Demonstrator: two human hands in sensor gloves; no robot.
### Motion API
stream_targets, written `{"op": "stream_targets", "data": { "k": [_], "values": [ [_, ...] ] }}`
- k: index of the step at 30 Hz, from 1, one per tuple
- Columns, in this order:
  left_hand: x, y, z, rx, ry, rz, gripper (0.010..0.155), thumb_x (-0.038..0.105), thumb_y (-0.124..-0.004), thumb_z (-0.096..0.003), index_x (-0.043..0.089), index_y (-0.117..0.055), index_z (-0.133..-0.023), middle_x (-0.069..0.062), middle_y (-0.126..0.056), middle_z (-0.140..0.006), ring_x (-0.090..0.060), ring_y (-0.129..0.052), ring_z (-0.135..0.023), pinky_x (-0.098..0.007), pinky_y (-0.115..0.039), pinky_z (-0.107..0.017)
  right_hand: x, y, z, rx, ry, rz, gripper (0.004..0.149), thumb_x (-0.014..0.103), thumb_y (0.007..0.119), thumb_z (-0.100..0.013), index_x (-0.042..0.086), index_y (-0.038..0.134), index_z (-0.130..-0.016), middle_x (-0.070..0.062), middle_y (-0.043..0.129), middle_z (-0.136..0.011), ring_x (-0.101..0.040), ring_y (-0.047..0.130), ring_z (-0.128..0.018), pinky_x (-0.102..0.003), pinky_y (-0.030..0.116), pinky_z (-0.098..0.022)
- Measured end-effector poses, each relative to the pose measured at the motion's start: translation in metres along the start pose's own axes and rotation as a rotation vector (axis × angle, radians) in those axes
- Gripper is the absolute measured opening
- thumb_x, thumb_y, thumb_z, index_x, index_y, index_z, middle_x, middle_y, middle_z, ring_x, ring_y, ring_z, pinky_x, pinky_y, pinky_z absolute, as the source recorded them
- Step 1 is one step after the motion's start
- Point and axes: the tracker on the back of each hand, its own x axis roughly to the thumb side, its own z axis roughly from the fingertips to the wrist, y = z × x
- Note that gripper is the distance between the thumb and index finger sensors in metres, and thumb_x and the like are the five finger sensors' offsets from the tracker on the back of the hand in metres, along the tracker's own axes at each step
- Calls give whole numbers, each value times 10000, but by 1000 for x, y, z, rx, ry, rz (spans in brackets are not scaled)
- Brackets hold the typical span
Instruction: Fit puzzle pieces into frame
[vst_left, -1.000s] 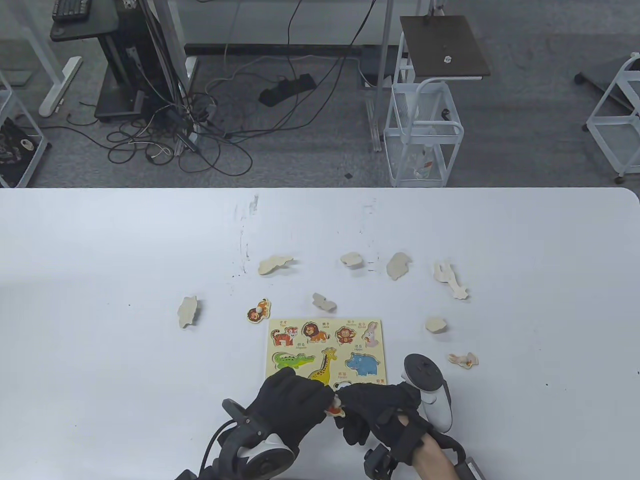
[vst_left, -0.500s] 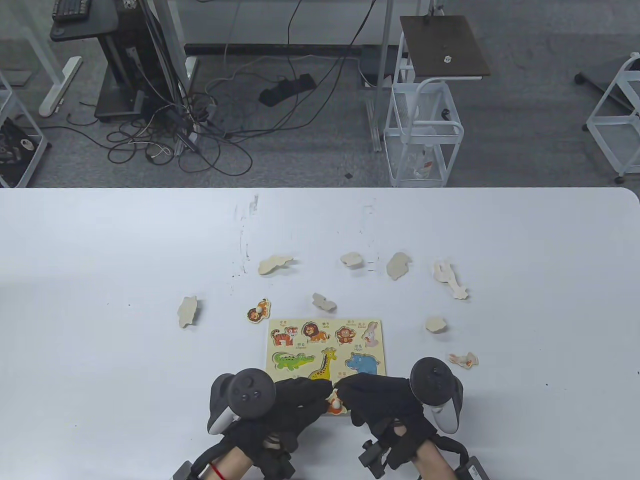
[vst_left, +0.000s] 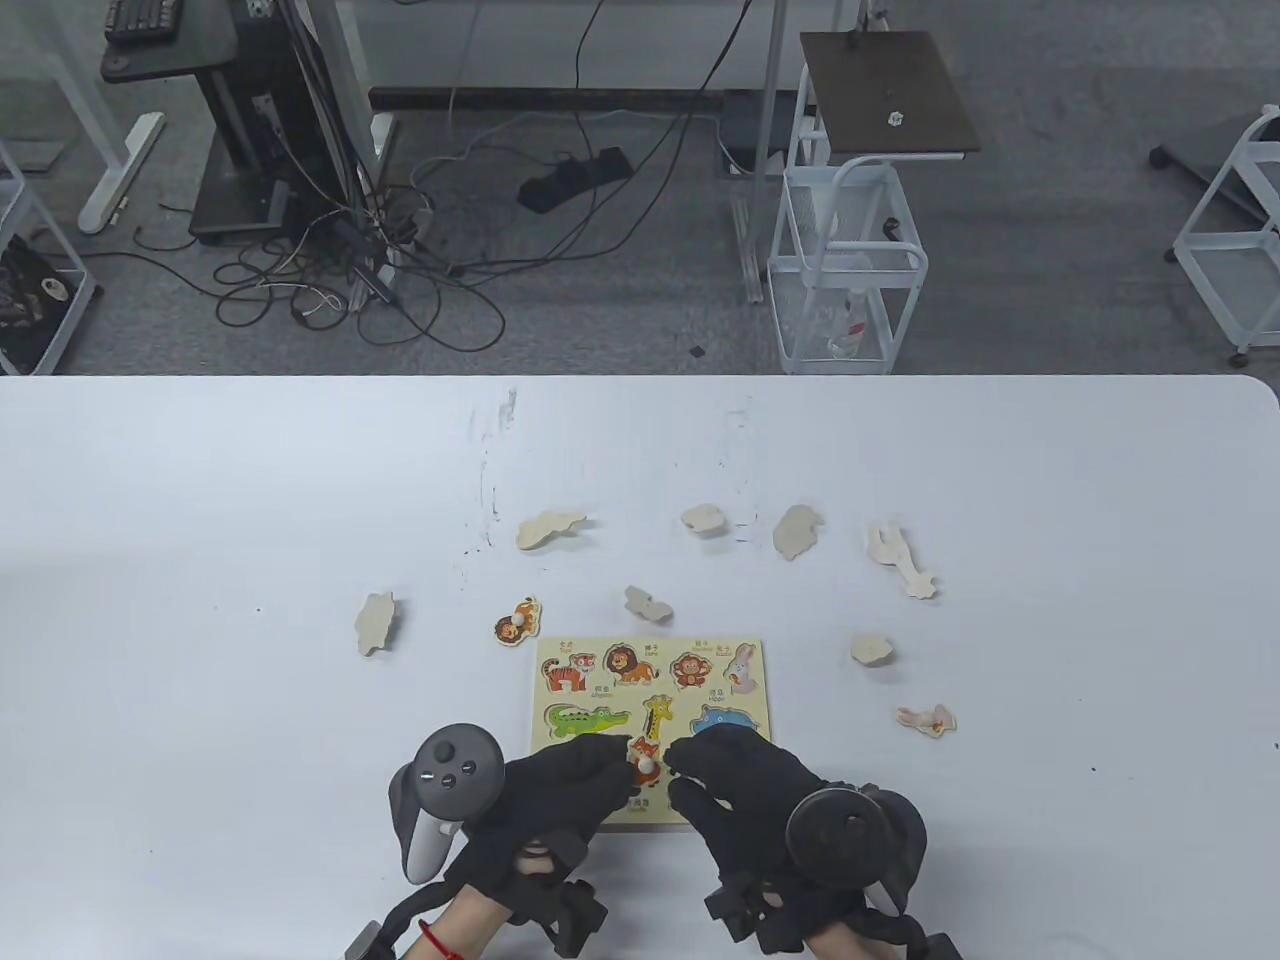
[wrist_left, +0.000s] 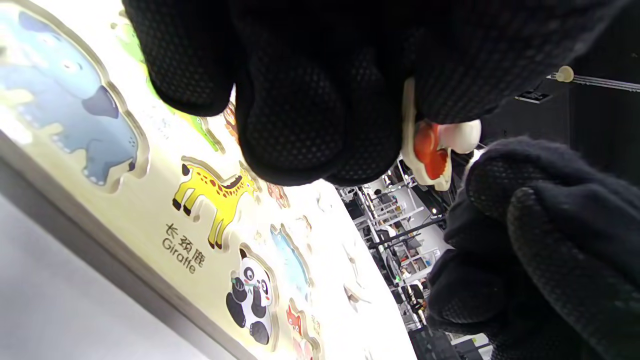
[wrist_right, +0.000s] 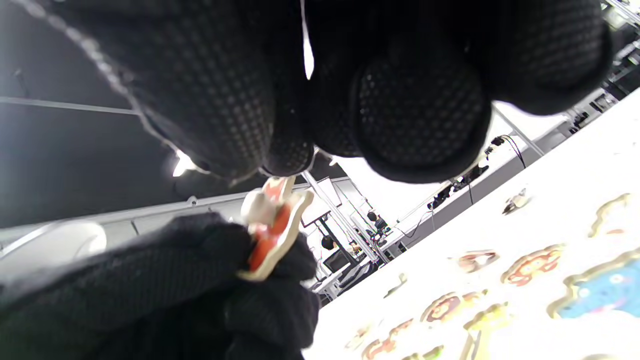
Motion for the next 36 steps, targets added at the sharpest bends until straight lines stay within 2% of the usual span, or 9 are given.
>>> {"op": "stream_targets", "data": {
  "k": [4, 8, 17, 21, 25, 31, 36],
  "values": [
    [-2, -3, -2, -29, 5, 10, 412, 456, -891, -426, 267, -936, -791, -3, -1082, -671, -170, -1111, -520, -446, -851, -579, 3, 7, 1, 4, -14, 76, 458, 355, 983, -328, 120, 973, -721, -125, 922, -719, -302, 1033, -351, -525, 847, -333],
    [-2, -10, -5, -116, 7, 22, 419, 423, -911, -421, 267, -916, -810, -4, -1063, -702, -176, -1098, -552, -453, -836, -595, 5, 8, 1, -9, 0, 76, 460, 352, 985, -327, 109, 968, -717, -134, 920, -711, -302, 1030, -339, -526, 846, -322],
    [3, -16, -6, -180, -27, -84, 435, 378, -920, -418, 247, -913, -832, -25, -1055, -726, -198, -1095, -578, -475, -822, -602, 11, 15, 4, 10, -30, 185, 476, 372, 995, -313, 104, 959, -704, -137, 915, -698, -300, 1019, -331, -526, 842, -320],
    [4, -21, -6, -273, -33, -43, 447, 322, -870, -444, 207, -877, -876, -60, -1023, -783, -245, -1071, -632, -506, -788, -621, 6, 17, 2, 18, -6, 175, 482, 395, 998, -306, 104, 959, -688, -137, 918, -684, -298, 1012, -316, -527, 840, -311],
    [6, -22, -6, -283, -42, -75, 460, 294, -836, -453, 201, -842, -903, -63, -993, -820, -251, -1050, -669, -514, -771, -636, 1, 17, 2, 23, 17, 122, 473, 395, 1002, -303, 110, 960, -678, -134, 919, -678, -293, 1008, -309, -523, 841, -307],
    [7, -24, -5, -321, -76, -14, 447, 254, -820, -456, 214, -841, -901, -50, -990, -822, -244, -1045, -676, -515, -764, -644, -5, 11, -1, 18, 60, -66, 450, 386, 1043, -278, 109, 976, -627, -130, 923, -658, -295, 995, -296, -527, 839, -302],
    [9, -24, -5, -315, -84, -35, 457, 299, -818, -465, 234, -829, -917, -40, -980, -853, -241, -1041, -703, -510, -761, -648, -6, 5, -3, 15, 56, -48, 442, 389, 1050, -272, 114, 989, -613, -126, 939, -648, -297, 1000, -291, -529, 844, -302]
  ]
}}
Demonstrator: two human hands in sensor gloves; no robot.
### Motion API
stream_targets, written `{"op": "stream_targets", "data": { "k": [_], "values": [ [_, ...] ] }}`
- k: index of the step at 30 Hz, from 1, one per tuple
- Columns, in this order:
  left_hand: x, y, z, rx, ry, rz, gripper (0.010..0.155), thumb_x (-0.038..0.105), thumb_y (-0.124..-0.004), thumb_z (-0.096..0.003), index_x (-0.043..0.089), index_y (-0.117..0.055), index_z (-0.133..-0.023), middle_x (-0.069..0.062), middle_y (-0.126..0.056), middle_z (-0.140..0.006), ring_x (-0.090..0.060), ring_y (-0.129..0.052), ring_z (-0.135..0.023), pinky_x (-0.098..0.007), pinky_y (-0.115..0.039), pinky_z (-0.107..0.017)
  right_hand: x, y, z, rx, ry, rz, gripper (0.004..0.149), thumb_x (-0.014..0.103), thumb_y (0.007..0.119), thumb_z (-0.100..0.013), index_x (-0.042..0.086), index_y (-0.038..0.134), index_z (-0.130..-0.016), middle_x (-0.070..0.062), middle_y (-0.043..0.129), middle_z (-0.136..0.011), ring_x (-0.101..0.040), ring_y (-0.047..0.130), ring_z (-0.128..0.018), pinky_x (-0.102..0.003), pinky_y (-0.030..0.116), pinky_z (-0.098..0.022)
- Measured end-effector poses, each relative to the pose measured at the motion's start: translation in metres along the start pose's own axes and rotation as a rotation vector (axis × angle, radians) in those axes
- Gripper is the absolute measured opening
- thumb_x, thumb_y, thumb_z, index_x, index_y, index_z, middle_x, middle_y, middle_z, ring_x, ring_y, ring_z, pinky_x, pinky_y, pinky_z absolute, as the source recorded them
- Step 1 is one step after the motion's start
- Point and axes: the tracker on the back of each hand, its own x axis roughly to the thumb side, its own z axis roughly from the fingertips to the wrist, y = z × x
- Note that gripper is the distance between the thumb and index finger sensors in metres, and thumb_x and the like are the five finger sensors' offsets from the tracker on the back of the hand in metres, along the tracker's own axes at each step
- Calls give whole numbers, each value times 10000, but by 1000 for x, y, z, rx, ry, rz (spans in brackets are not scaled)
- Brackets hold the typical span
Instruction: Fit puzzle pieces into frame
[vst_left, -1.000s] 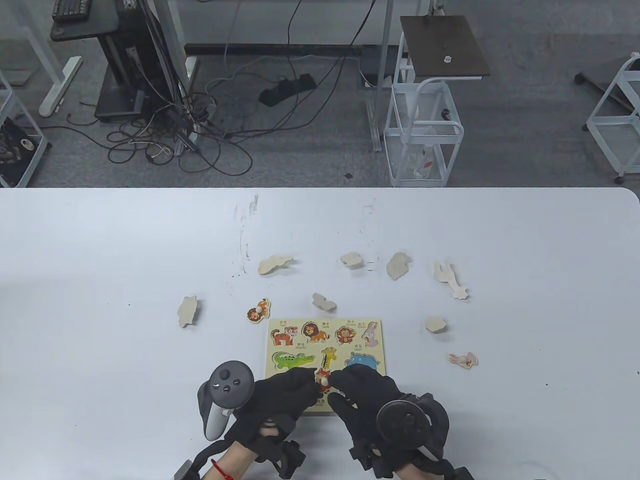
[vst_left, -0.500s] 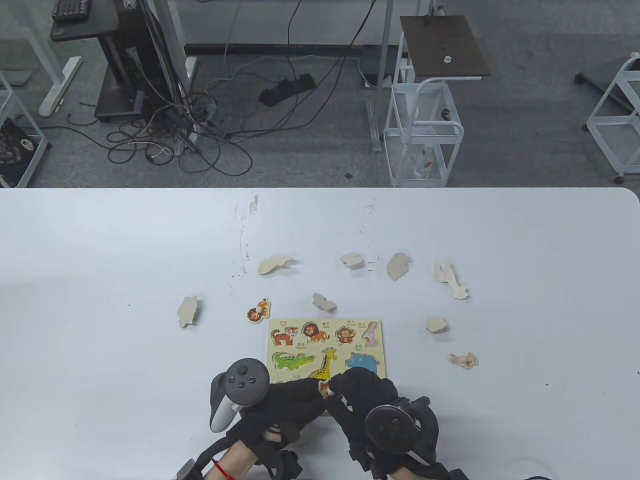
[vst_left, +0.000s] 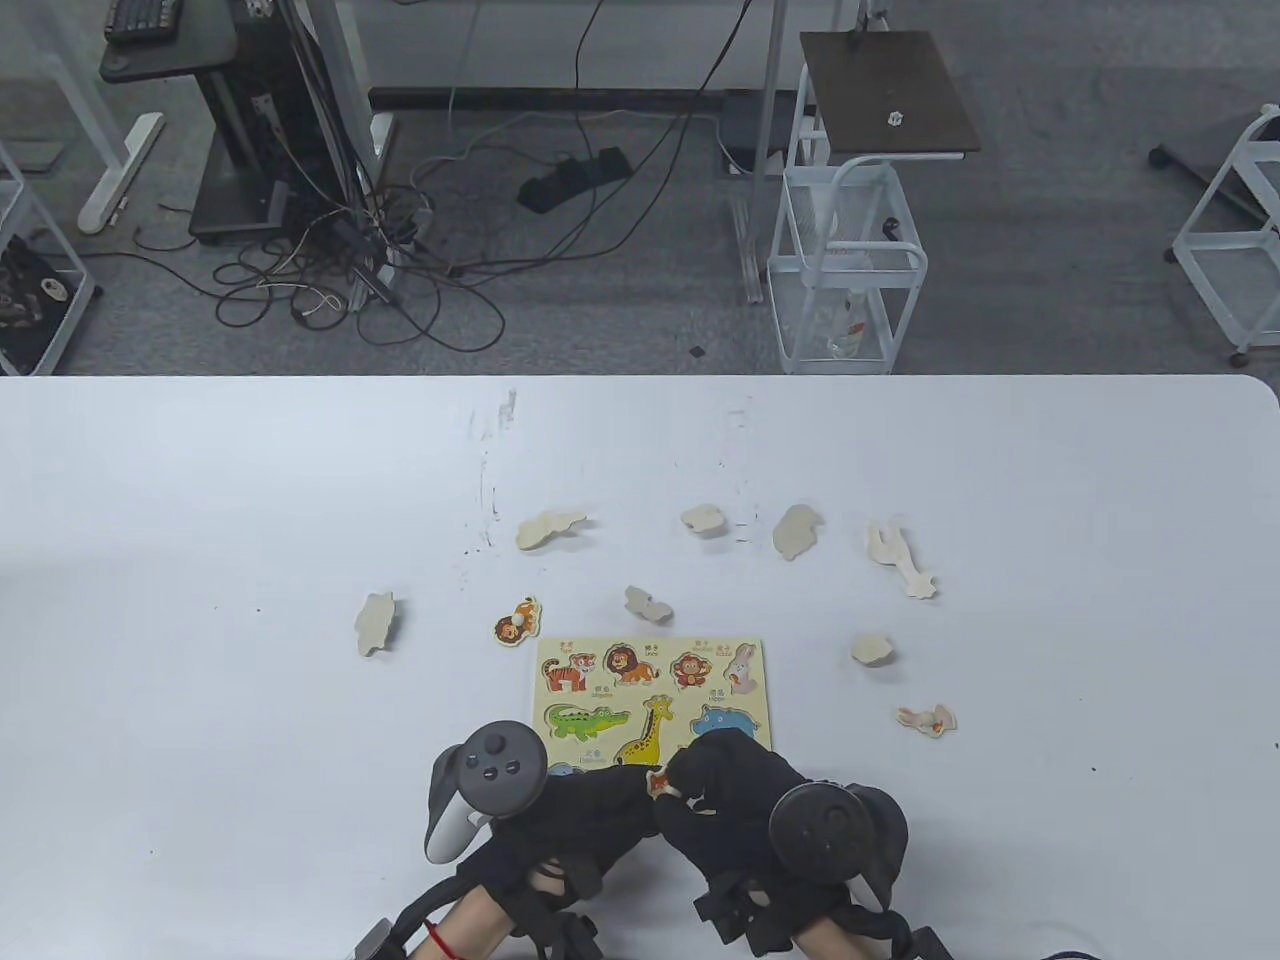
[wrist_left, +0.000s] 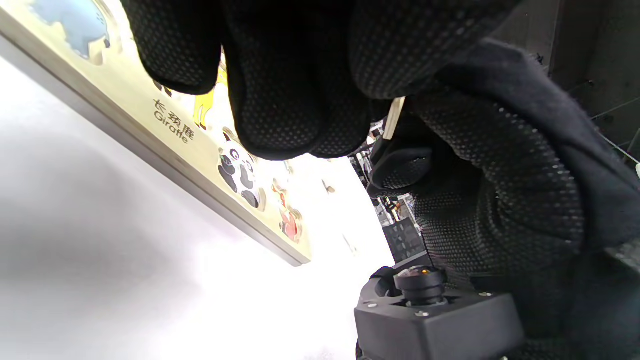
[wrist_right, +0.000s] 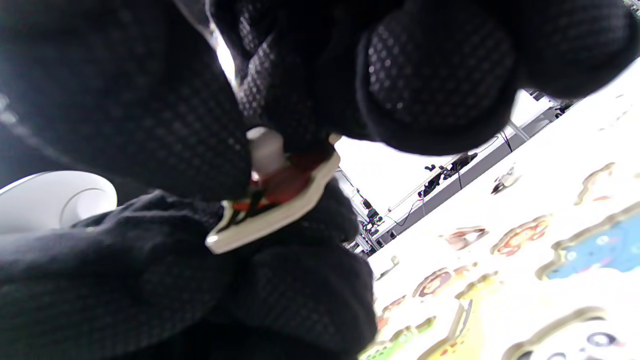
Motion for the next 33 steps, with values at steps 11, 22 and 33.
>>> {"op": "stream_targets", "data": {
  "k": [11, 22, 33],
  "values": [
    [10, 24, 19, 304, -3, -399, 552, 479, -793, -462, 265, -778, -971, -59, -867, -993, -339, -887, -897, -542, -593, -746, -23, -13, -7, 65, 93, 277, 437, 393, 1047, -277, 123, 997, -617, -115, 947, -652, -293, 1004, -297, -524, 847, -314],
    [8, 27, 21, 337, 32, -530, 609, 549, -782, -453, 291, -741, -1003, -77, -644, -1142, -402, -650, -1062, -569, -443, -774, -36, 6, -10, 205, 174, 541, 436, 396, 1036, -288, 124, 995, -626, -116, 946, -656, -290, 1002, -298, -519, 845, -316],
    [10, 23, 20, 322, 26, -549, 601, 541, -771, -459, 285, -743, -1002, -105, -653, -1140, -402, -655, -1069, -590, -436, -769, -39, 18, -13, 265, 188, 623, 443, 404, 1025, -295, 119, 995, -632, -118, 946, -656, -288, 1006, -290, -515, 847, -310]
  ]
}}
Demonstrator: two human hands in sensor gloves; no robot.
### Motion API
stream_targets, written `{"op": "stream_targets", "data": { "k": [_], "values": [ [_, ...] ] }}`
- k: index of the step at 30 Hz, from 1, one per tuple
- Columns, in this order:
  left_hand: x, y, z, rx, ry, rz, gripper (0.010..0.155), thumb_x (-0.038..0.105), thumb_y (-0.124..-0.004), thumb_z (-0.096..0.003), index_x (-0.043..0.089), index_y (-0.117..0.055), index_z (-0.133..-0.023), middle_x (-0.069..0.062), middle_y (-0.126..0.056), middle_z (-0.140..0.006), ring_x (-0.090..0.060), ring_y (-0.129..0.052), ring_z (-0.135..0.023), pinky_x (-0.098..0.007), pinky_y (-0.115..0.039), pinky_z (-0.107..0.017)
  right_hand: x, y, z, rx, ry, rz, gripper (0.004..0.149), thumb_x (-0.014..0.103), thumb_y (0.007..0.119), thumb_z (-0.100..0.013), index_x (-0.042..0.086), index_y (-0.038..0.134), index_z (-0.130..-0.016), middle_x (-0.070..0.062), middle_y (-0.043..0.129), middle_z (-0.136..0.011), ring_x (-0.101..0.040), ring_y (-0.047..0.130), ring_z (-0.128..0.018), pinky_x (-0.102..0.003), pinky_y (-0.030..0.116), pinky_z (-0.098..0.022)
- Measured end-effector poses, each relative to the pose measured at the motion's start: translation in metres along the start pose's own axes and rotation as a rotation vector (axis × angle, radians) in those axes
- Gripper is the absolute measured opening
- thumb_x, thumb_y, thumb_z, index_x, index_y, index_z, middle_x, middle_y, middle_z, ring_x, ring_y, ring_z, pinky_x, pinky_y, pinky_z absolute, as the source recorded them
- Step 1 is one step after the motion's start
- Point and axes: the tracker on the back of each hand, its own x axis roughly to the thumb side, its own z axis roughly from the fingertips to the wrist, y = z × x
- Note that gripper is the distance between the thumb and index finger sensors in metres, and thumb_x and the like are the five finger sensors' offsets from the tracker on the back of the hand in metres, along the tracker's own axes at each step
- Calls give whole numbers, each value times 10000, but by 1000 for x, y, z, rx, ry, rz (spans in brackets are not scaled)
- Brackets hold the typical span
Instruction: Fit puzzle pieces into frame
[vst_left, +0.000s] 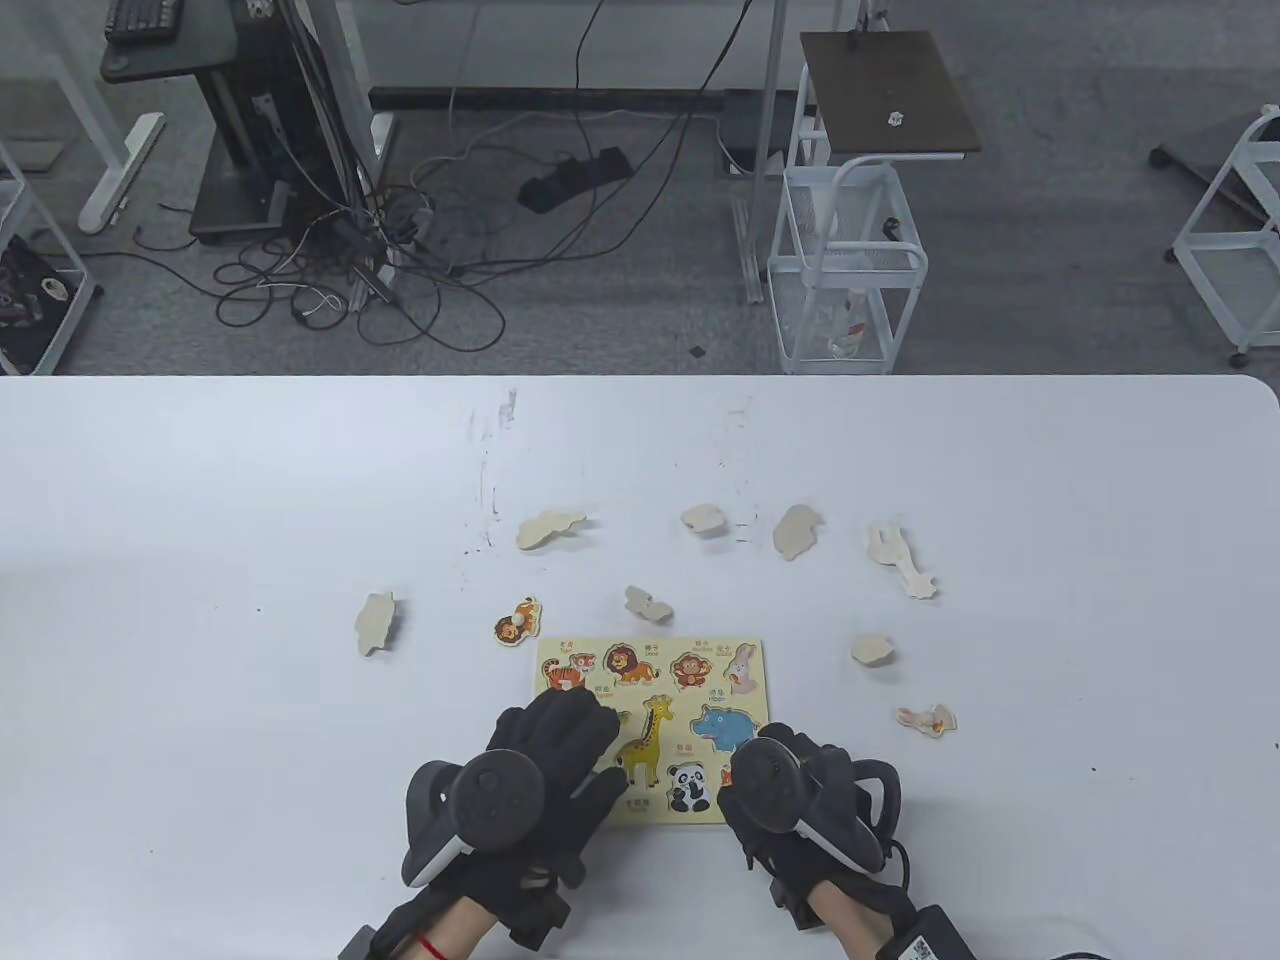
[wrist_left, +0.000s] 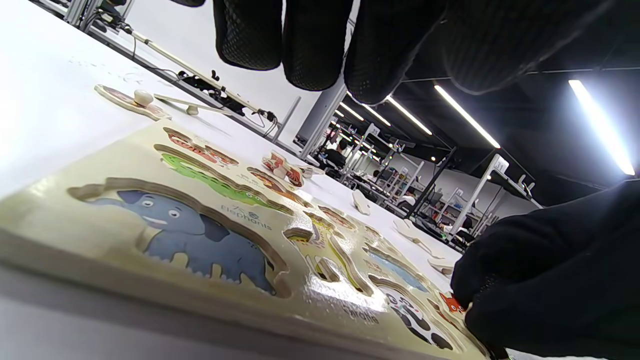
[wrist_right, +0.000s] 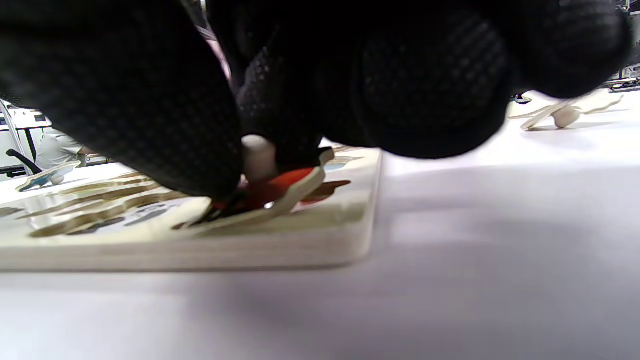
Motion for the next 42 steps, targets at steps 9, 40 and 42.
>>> {"op": "stream_targets", "data": {
  "k": [9, 40, 42],
  "values": [
    [1, -1, 0, -15, -6, 2, 592, 530, -767, -461, 278, -752, -996, -109, -664, -1134, -418, -686, -1050, -610, -457, -757, -2, 0, 0, 9, 22, 20, 436, 422, 1010, -309, 124, 1000, -627, -110, 954, -649, -286, 1012, -285, -513, 851, -305],
    [2, -1, 2, -33, -11, -10, 586, 521, -764, -463, 269, -760, -991, -120, -676, -1124, -440, -695, -1032, -618, -467, -749, -93, -78, 23, -312, 324, -23, 543, 486, 934, -350, 200, 926, -812, -107, 885, -858, -416, 988, -637, -609, 769, -486],
    [2, -2, 2, -36, -12, -17, 586, 522, -764, -462, 270, -761, -991, -116, -676, -1124, -440, -697, -1031, -617, -468, -750, -103, -78, 24, -307, 355, -21, 545, 478, 938, -351, 222, 914, -831, -99, 867, -888, -434, 953, -722, -624, 749, -517]
  ]
}}
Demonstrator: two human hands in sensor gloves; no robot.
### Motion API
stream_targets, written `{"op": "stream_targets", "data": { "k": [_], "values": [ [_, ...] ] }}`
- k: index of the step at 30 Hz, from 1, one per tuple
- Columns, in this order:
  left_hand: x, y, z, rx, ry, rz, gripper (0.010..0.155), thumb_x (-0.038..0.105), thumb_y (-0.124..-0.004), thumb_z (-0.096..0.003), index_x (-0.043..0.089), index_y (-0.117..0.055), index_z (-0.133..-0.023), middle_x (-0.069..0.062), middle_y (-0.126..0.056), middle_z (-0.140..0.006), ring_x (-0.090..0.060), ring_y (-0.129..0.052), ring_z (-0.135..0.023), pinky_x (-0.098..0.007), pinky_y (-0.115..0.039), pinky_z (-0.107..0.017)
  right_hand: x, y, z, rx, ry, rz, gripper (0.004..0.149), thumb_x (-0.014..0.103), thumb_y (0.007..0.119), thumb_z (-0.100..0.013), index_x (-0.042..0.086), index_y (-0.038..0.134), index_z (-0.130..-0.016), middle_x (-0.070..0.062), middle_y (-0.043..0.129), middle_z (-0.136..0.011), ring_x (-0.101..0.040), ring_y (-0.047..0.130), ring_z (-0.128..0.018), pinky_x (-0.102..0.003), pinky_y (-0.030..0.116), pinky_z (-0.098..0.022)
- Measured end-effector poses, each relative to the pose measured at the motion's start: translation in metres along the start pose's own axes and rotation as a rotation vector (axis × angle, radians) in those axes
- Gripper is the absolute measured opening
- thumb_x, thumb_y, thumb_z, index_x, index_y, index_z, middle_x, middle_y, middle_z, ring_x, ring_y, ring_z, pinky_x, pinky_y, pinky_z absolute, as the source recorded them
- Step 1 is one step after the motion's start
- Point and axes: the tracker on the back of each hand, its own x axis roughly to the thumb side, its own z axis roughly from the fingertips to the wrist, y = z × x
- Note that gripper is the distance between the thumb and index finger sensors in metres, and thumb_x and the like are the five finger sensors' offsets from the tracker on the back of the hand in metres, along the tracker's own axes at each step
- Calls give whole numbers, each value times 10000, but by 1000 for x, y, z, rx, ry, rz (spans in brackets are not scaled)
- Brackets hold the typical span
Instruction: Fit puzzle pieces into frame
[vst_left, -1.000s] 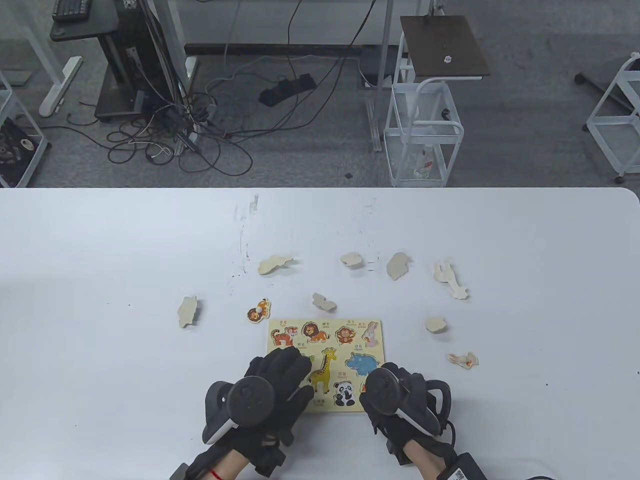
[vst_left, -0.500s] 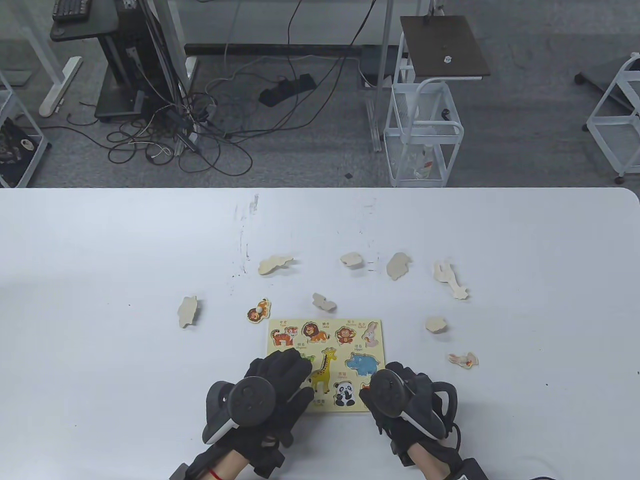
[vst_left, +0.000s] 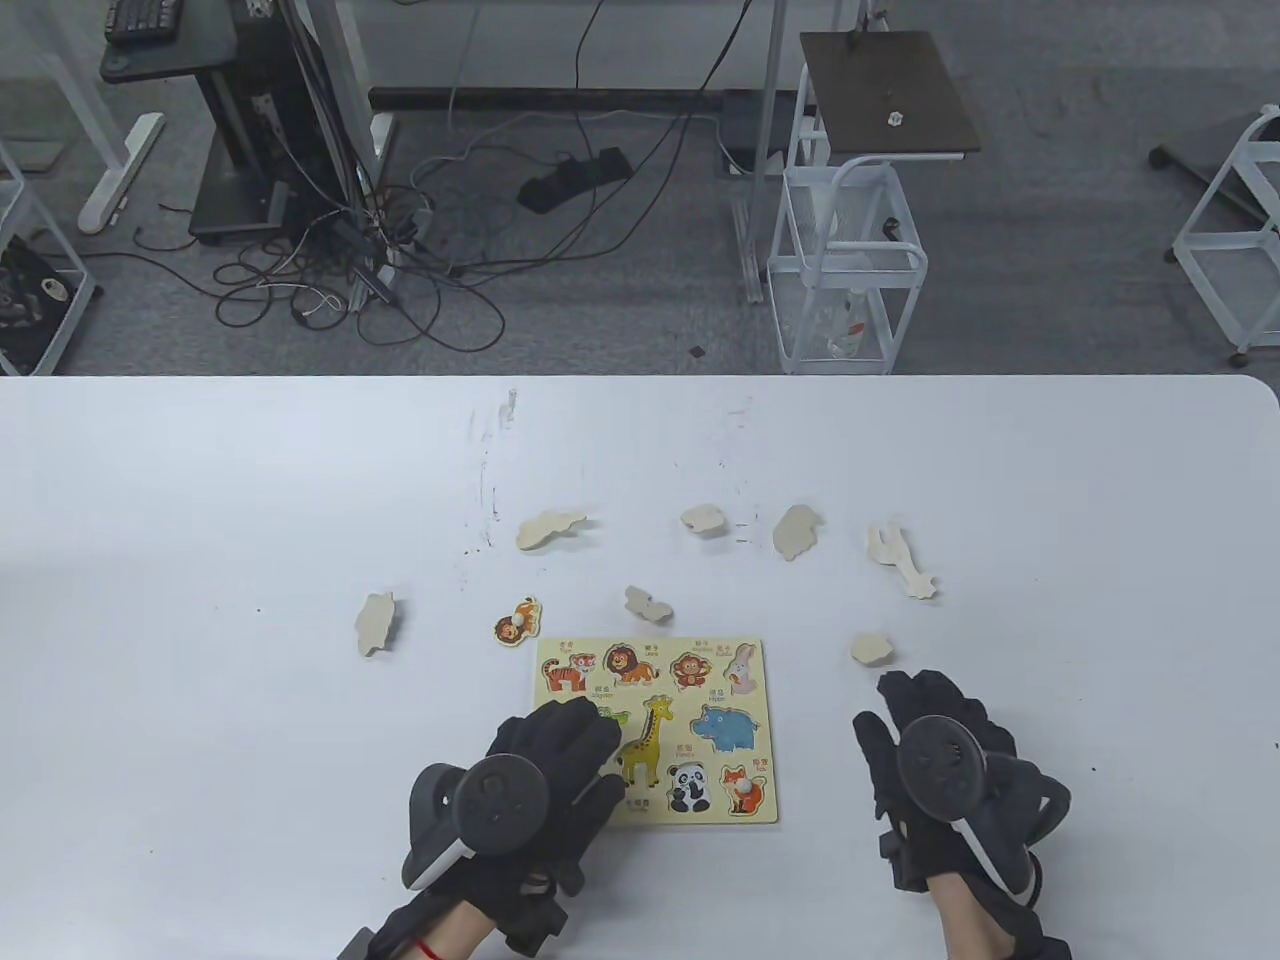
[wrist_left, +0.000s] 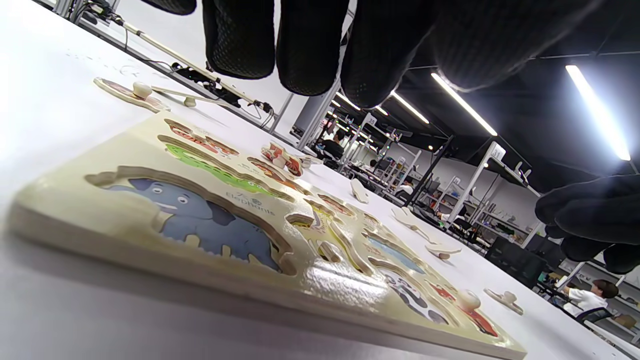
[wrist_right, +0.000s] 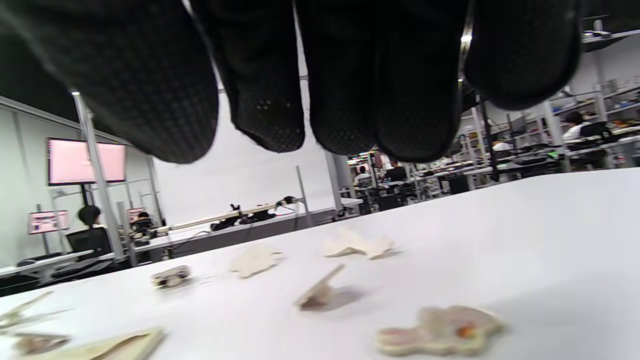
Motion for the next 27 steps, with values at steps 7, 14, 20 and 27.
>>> {"op": "stream_targets", "data": {
  "k": [7, 14, 20, 27],
  "values": [
    [1, -3, -1, -15, -6, -12, 584, 522, -763, -462, 272, -762, -989, -115, -677, -1124, -441, -700, -1029, -618, -470, -749, -21, 25, -14, 60, 56, 66, 498, 365, 939, -370, 245, 895, -851, -66, 880, -895, -421, 950, -765, -630, 740, -543],
    [2, -4, -1, -25, -6, -18, 585, 523, -763, -461, 273, -761, -989, -116, -678, -1123, -443, -704, -1026, -619, -471, -746, -32, 47, -25, 135, 60, 156, 445, 308, 962, -358, 245, 941, -798, -48, 932, -838, -392, 993, -684, -612, 761, -521],
    [4, -4, -1, -21, -5, -28, 584, 525, -761, -462, 274, -762, -989, -118, -670, -1127, -452, -706, -1019, -624, -467, -745, -35, 61, -30, 202, 70, 206, 478, 324, 962, -358, 239, 920, -827, -59, 912, -855, -376, 1001, -625, -605, 759, -518],
    [4, -4, -1, -23, -6, -26, 587, 524, -762, -462, 272, -759, -992, -121, -670, -1126, -456, -707, -1017, -628, -465, -743, -28, 66, -33, 211, 48, 278, 421, 332, 960, -361, 218, 972, -766, -66, 912, -840, -363, 1009, -594, -607, 760, -518]
  ]
}}
